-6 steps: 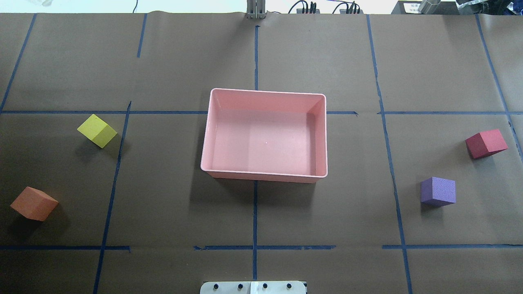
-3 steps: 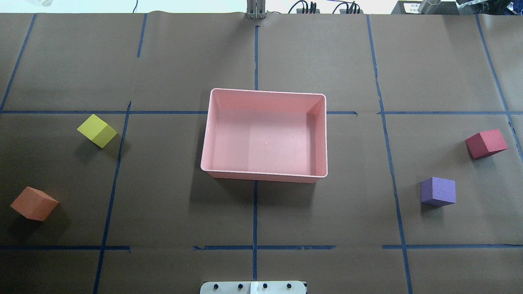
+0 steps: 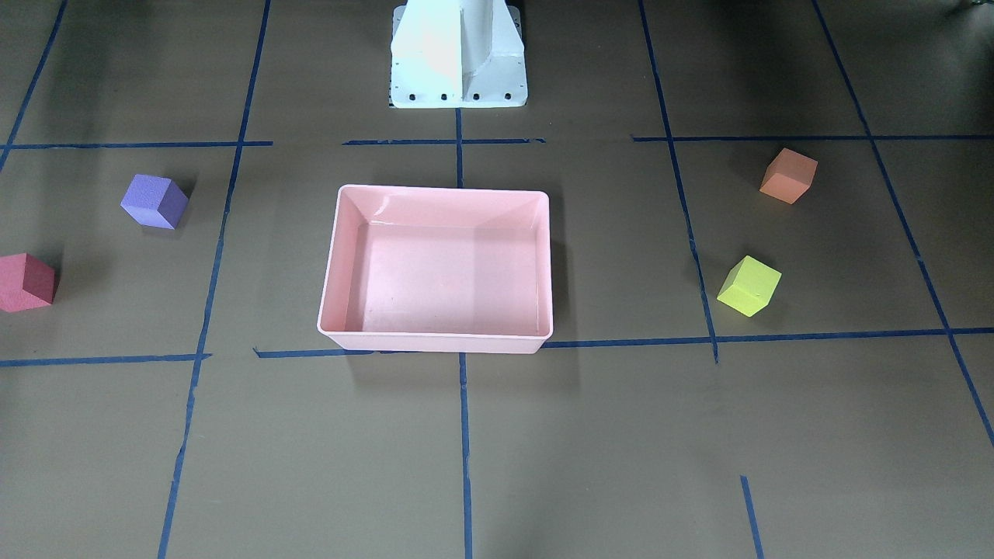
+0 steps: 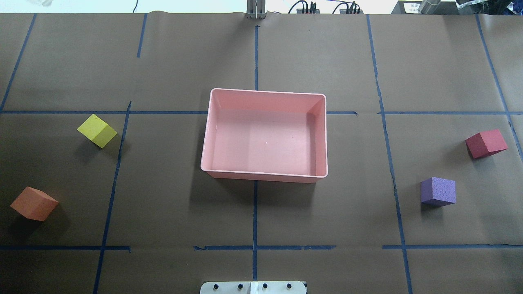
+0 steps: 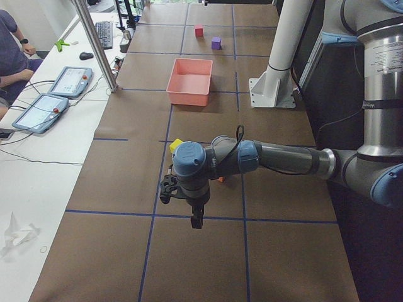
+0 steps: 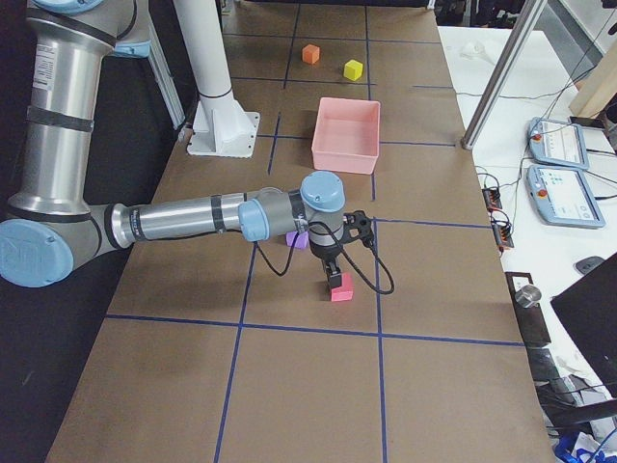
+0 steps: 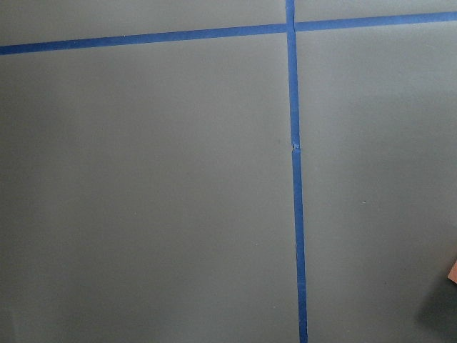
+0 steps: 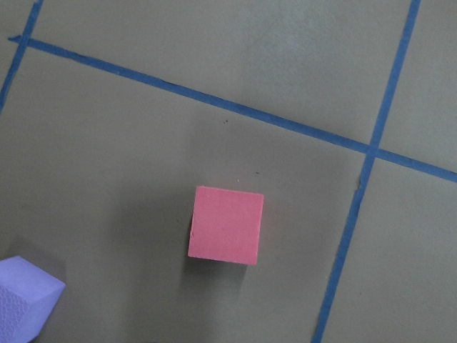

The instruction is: Place blocks into pink bin with both arms

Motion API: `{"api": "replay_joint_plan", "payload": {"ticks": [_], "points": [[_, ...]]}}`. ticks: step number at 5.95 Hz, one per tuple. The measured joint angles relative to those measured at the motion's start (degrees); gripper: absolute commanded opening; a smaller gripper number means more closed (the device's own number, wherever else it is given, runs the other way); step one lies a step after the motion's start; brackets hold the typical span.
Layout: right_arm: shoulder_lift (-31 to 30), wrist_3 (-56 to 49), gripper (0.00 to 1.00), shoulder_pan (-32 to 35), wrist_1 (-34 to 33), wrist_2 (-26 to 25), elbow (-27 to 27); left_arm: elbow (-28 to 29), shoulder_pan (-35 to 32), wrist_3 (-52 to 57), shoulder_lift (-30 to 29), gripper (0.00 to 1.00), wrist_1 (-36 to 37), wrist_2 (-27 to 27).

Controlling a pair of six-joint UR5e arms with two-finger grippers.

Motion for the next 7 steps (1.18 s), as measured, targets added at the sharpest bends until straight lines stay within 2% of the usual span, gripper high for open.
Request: {"api": "replay_joint_plan", "payload": {"ticks": [3, 5, 7], "points": [[4.3, 14.1, 1.00, -7.8, 14.8, -2.1, -10.0, -0.3, 0.0, 0.0, 0.0, 1.00, 0.0, -0.1], [7.0, 15.1, 1.00, -10.8, 17.7, -3.9, -16.3, -0.6, 0.0, 0.0, 0.1, 1.00, 0.0, 0.0], [8.4, 15.1, 1.00, -12.9, 18.0, -4.9, -20.1, -1.3, 0.0, 0.0, 0.1, 1.00, 0.1, 0.0]]}}
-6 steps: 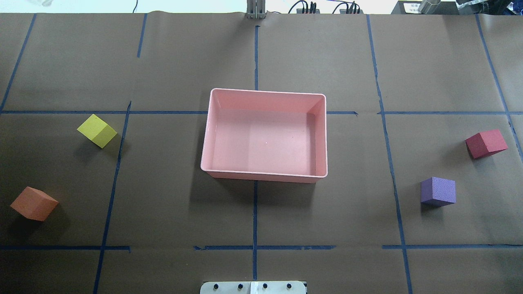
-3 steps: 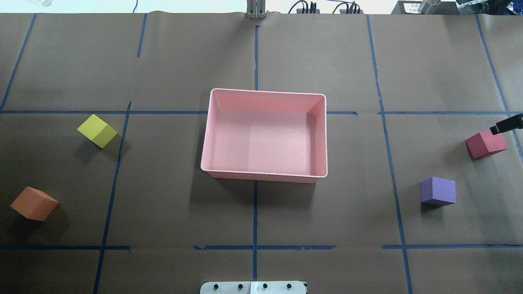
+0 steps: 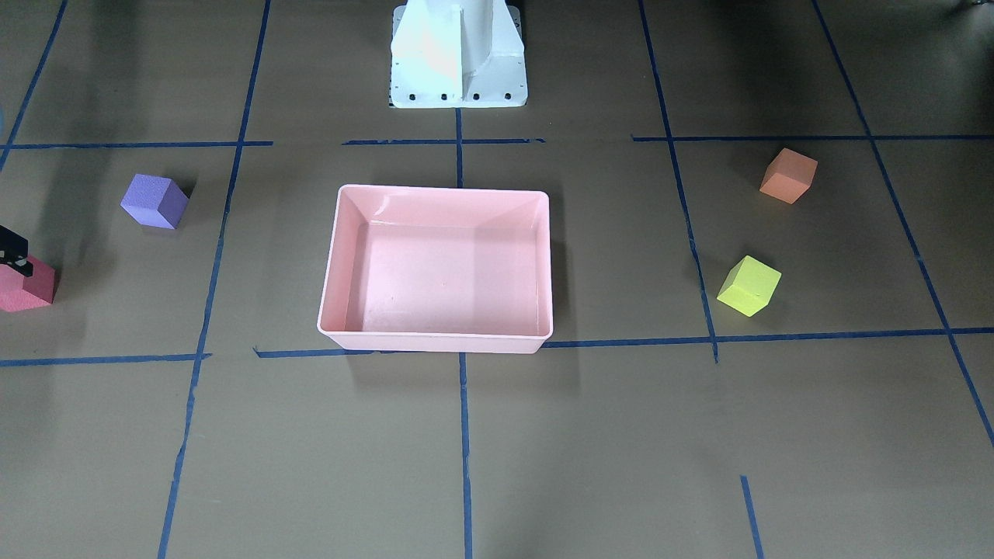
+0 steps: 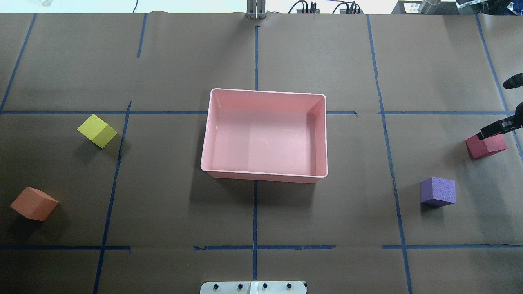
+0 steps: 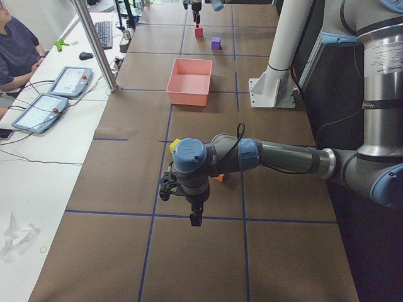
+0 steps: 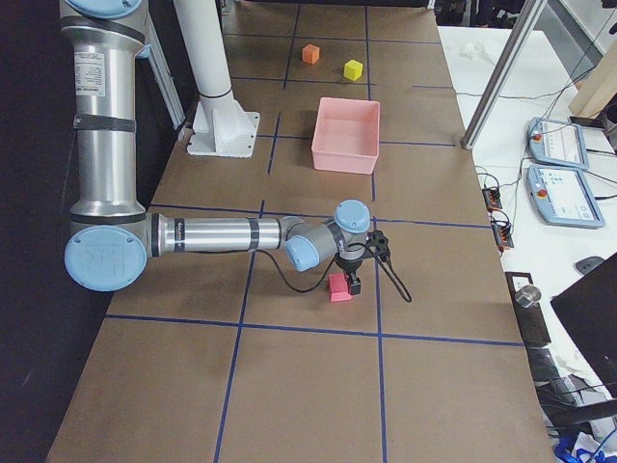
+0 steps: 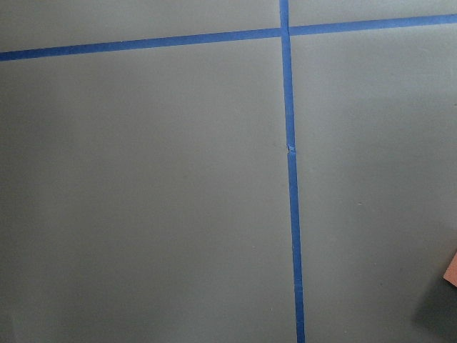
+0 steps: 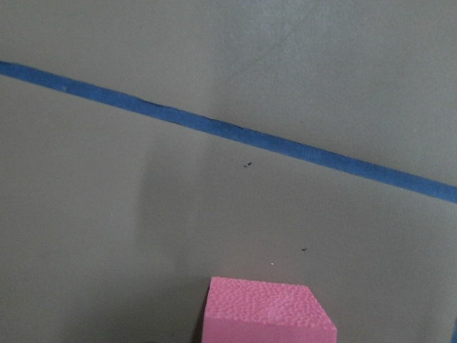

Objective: Place blocks into pink bin with both arms
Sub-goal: 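Lower the right gripper onto the pink cube and close it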

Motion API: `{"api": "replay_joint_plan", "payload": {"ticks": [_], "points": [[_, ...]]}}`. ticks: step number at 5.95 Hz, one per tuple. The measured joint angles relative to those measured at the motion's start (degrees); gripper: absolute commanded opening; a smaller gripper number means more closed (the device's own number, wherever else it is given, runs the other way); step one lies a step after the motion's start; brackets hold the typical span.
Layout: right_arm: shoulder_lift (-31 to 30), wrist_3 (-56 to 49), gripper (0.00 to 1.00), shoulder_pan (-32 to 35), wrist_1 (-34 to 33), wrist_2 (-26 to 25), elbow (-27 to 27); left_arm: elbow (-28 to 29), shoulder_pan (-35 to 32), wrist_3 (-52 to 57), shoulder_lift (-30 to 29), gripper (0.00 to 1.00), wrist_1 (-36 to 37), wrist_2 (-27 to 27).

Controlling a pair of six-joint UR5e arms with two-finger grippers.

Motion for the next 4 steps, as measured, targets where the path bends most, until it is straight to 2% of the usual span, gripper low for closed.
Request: {"api": "replay_joint_plan", "payload": {"ticks": [1, 2, 3, 4], "points": [[0.1, -0.1, 1.00, -1.1, 0.0, -0.6, -1.5, -0.6, 0.0, 0.0, 0.1, 1.00, 0.1, 0.0], [0.2, -0.1, 0.85, -2.3, 0.0, -1.0, -2.5, -1.1, 0.0, 0.0, 0.1, 1.00, 0.3, 0.0], [0.4, -0.3, 0.41, -3.3, 0.0, -1.1, -3.2, -1.5, 0.0, 0.0, 0.2, 1.00, 0.4, 0.0], [1.0, -0.6, 0.31, -3.8, -0.1, -1.1, -3.4, -1.7, 0.0, 0.0, 0.2, 1.00, 0.5, 0.0]]}}
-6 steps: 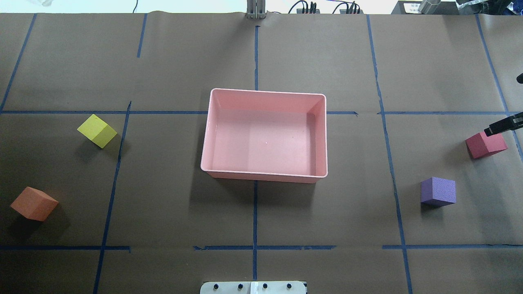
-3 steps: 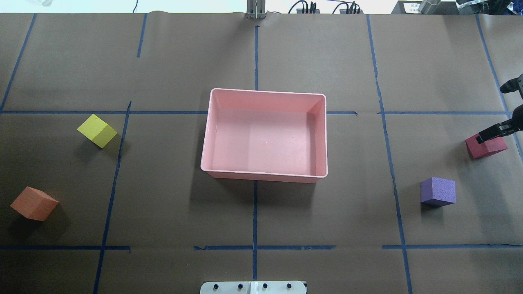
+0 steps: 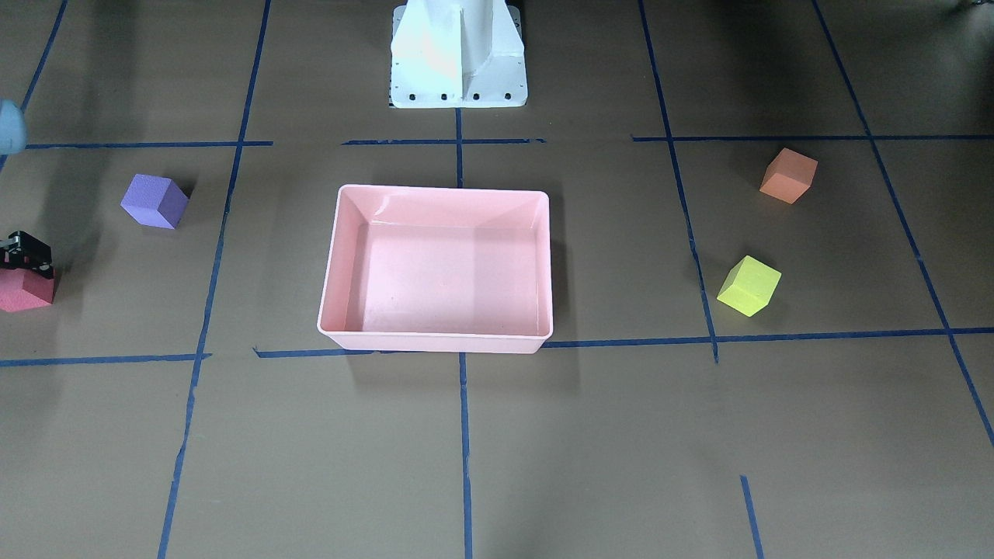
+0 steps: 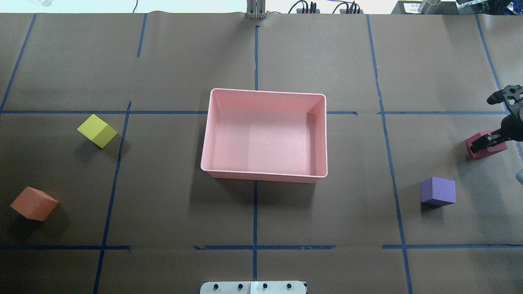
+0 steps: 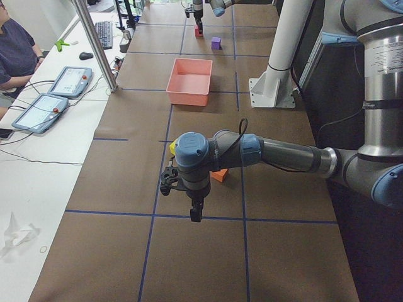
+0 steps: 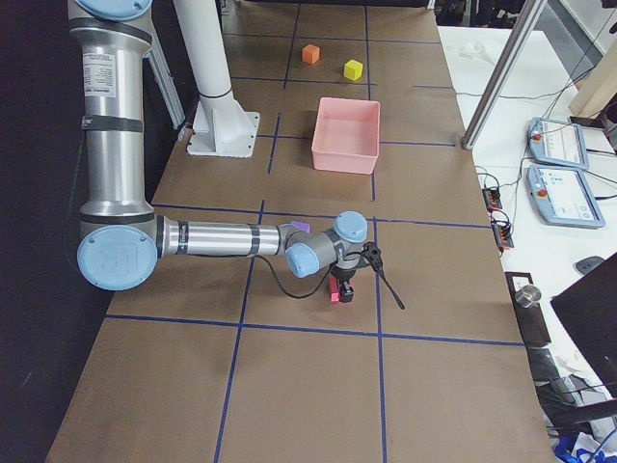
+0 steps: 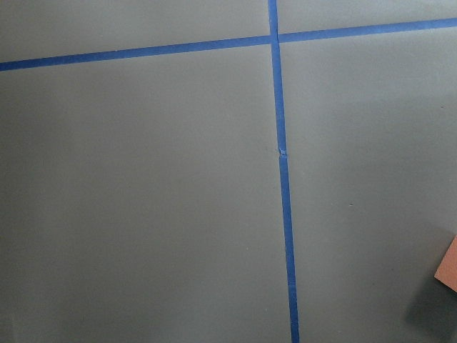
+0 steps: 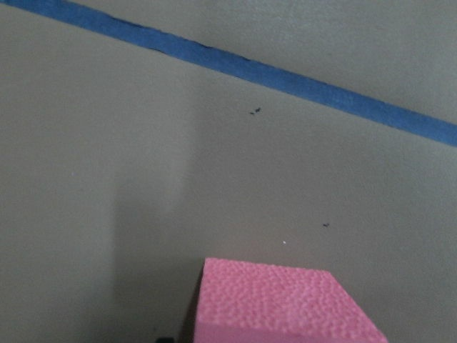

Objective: Place blocks into pink bin with both arms
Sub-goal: 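Lower the right gripper onto the pink cube and close it, then carry the pink cube over the pink bin and release it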

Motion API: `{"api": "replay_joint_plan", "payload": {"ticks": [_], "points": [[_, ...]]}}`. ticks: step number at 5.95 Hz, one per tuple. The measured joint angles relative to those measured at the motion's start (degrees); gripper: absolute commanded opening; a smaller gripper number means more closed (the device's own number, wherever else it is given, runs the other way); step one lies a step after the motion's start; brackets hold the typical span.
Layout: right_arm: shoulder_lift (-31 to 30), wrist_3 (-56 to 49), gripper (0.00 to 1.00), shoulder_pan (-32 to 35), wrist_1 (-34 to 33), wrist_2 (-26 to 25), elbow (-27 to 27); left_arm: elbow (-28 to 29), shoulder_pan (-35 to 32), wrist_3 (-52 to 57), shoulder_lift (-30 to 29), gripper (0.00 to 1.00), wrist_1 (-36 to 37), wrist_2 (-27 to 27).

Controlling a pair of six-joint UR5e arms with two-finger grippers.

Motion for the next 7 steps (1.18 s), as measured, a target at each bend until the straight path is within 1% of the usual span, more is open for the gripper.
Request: {"api": "replay_joint_plan", "payload": {"ticks": [1, 2, 3, 4, 5, 6, 7], "points": [[0.7, 0.2, 0.31, -0.2, -0.3, 0.2, 0.9, -0.1, 0.0, 0.0, 0.0, 1.00, 0.1, 0.0], [1.3, 0.5, 0.31, -0.2, -1.5, 0.5, 3.3, -0.1, 0.0, 0.0, 0.2, 1.00, 0.1, 0.0], [3.1, 0.8, 0.32, -0.1, -5.9, 0.6, 7.0, -0.1, 0.0, 0.0, 0.3, 1.00, 0.1, 0.0], [7.1, 3.3, 0.32, -0.2, -13.1, 0.7, 11.2, -0.1, 0.0, 0.0, 0.3, 1.00, 0.0, 0.0], [13.3, 9.7, 0.32, -1.2, -20.0, 0.7, 14.2, -0.1, 0.0, 0.0, 0.3, 1.00, 0.0, 0.0], [19.9, 18.5, 0.32, -3.9, -24.3, 0.6, 15.2, -0.1, 0.0, 0.0, 0.3, 1.00, 0.0, 0.0], [26.1, 29.0, 0.32, -7.9, -26.2, -0.4, 15.3, -0.1, 0.0, 0.0, 0.3, 1.00, -0.1, 0.0]]}}
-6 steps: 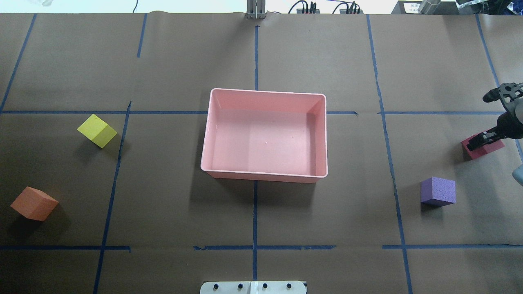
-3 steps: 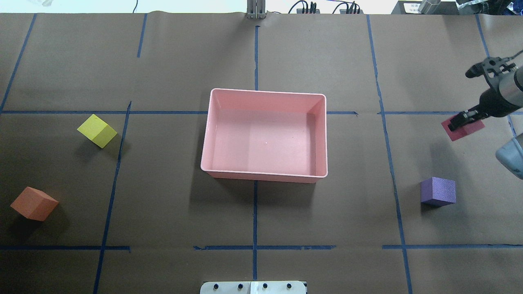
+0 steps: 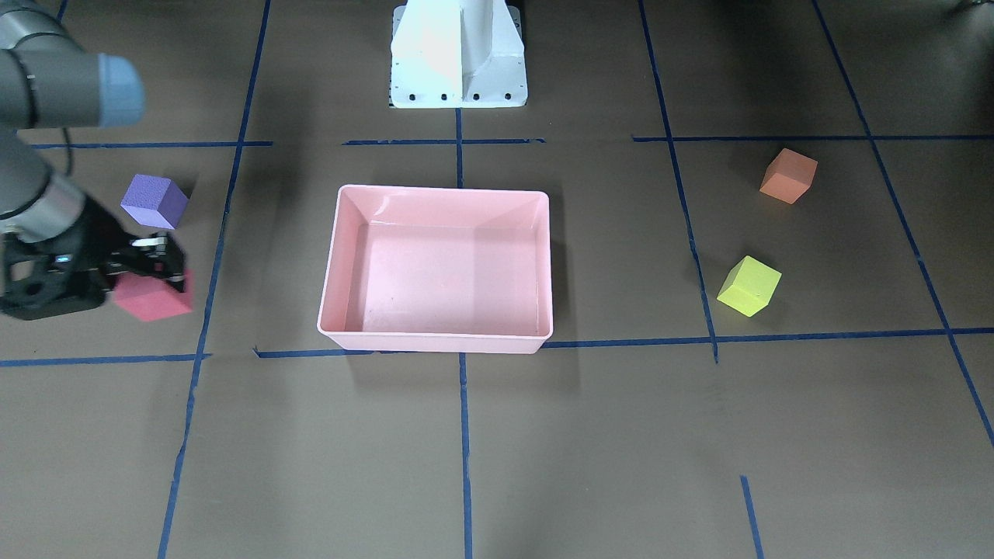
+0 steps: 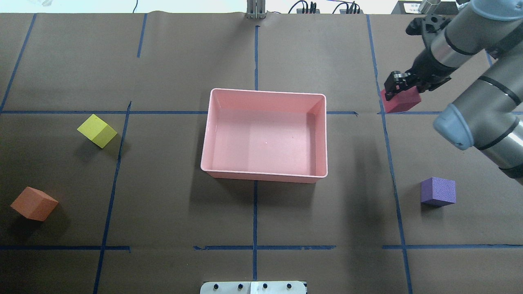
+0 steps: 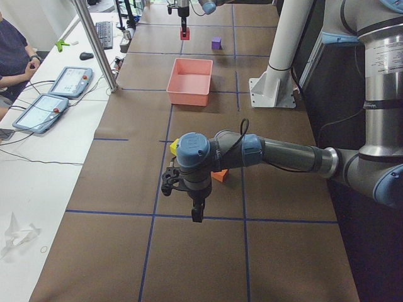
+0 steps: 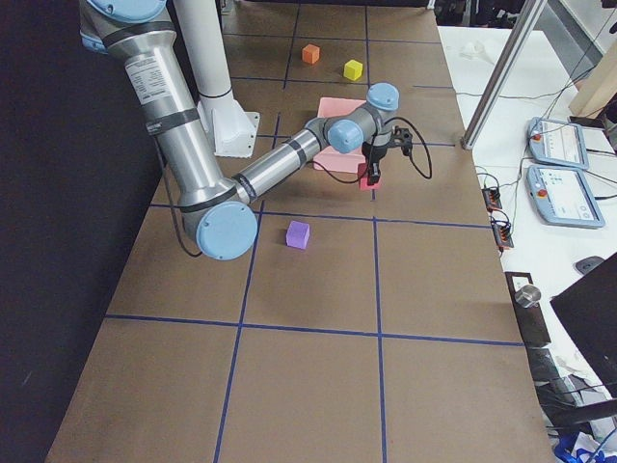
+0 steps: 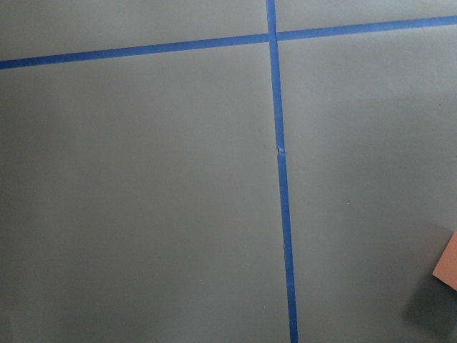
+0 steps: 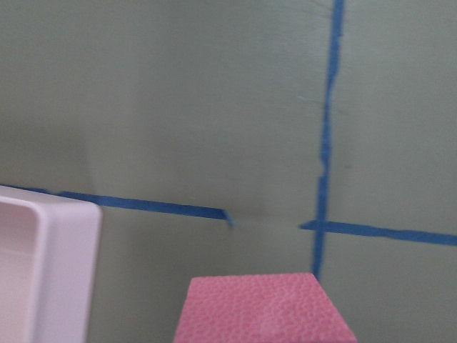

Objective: Place blocks into pink bin with both arms
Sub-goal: 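Carry the pink cube over the pink bin and release it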

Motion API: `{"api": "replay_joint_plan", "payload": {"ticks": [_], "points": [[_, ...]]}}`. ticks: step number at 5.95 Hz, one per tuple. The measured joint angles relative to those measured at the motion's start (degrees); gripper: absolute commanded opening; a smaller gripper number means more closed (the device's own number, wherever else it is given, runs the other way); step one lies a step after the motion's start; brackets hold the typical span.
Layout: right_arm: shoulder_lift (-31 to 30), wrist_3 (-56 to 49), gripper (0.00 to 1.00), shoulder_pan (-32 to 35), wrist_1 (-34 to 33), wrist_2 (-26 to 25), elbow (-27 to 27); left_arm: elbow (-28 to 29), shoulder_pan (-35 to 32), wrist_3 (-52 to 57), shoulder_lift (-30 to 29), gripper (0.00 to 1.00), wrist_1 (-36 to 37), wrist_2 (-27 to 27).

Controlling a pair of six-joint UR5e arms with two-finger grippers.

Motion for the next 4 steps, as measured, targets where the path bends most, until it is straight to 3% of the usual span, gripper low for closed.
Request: {"api": "replay_joint_plan", "payload": {"ticks": [1, 2, 3, 4], "points": [[5.5, 10.0, 0.35, -4.5, -1.2, -3.1, -0.4, 0.0, 0.0, 0.0, 0.0, 1.00, -0.1, 0.0], [11.5, 18.4, 0.82, -9.4, -3.4, -8.0, -2.1, -0.1, 0.0, 0.0, 0.0, 1.00, -0.1, 0.0], [16.5, 23.8, 1.00, -13.3, -5.5, -12.3, -4.6, -0.1, 0.0, 0.0, 0.0, 1.00, -0.1, 0.0], [18.9, 26.3, 1.00, -15.3, -6.6, -14.7, -5.9, -0.9, 0.0, -0.1, -0.2, 1.00, -0.4, 0.0]]}}
